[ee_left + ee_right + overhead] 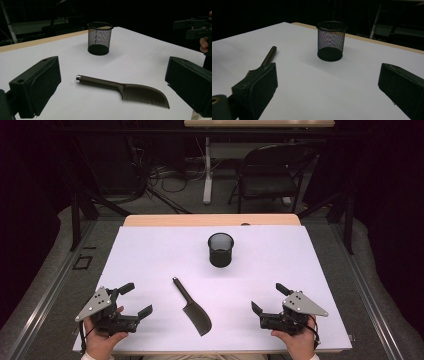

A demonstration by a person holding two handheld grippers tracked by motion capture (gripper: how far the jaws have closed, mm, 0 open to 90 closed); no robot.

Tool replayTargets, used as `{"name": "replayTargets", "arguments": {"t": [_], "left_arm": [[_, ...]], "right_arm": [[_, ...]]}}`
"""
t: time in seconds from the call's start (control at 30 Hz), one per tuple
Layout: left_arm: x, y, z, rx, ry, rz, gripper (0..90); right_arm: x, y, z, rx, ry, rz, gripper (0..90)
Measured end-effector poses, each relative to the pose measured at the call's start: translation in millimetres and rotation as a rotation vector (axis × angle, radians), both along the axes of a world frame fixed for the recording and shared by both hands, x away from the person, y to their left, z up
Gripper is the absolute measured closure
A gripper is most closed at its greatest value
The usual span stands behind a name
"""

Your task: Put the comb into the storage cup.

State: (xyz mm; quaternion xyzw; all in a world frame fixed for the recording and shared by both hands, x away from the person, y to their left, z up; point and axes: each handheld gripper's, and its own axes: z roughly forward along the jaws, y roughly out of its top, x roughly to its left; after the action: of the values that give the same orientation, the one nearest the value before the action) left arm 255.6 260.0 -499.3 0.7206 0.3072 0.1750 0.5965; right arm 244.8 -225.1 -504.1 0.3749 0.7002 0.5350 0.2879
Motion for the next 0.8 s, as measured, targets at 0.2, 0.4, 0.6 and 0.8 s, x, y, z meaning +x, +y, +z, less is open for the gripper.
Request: {"name": "replayTargets", "arguments": {"t": [0.2,0.4,0.6,0.8], "left_arm": [[-0.1,-1.0,-0.5,0.006,0.014,-0.009,0.3],[1.2,-4.7,-1.6,0.006,0.044,-0.031,0.3],[-1.0,-11.2,-1.8,0.041,0.046,-0.069,0.3],[-1.9,-14.5,-1.6,0.066,0.048,-0.078,0.3]], "right_arm": [[0.0,-0.3,-2.4,-0.005,0.002,-0.003,2.3],[2.1,-2.0,-4.7,-0.001,0.011,-0.016,2.5],[2.8,-1.5,-5.7,-0.004,0.019,-0.025,2.6],[2.5,-1.7,-6.3,-0.009,0.026,-0.031,2.9]]}}
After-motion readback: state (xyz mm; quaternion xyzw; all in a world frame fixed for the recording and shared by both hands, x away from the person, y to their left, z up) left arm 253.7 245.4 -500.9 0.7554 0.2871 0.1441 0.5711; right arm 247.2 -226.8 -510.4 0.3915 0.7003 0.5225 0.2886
